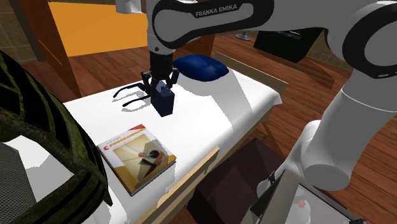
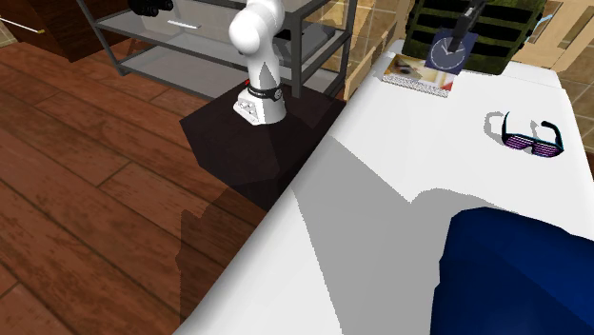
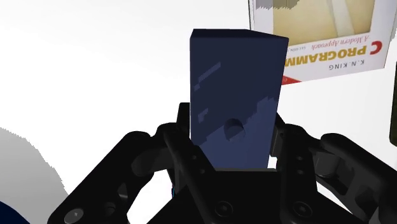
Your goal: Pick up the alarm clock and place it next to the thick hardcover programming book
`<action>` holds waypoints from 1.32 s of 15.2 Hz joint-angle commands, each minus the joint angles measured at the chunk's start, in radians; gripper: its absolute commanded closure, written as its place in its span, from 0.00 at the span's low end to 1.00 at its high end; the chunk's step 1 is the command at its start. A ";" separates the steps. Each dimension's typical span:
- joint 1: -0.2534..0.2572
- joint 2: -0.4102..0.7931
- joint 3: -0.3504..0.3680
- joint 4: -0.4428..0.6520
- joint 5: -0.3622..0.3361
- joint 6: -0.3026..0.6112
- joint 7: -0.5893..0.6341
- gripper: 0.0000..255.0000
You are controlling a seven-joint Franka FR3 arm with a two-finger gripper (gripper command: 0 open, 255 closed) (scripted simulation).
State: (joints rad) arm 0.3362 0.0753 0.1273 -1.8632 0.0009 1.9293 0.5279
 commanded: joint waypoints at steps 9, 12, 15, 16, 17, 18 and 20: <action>0.001 0.037 0.000 -0.090 -0.005 0.127 0.004 1.00; 0.002 0.051 0.000 -0.113 -0.007 0.165 0.005 1.00; 0.002 0.068 0.000 -0.135 -0.010 0.202 0.006 1.00; 0.002 0.073 0.000 -0.141 -0.011 0.215 0.007 1.00; 0.003 0.079 -0.001 -0.148 -0.012 0.227 0.007 1.00; 0.003 0.085 -0.001 -0.154 -0.013 0.239 0.008 1.00; 0.003 0.098 -0.001 -0.166 -0.015 0.264 0.009 1.00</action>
State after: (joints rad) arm 0.3397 0.1625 0.1269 -2.0273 -0.0122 2.1799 0.5370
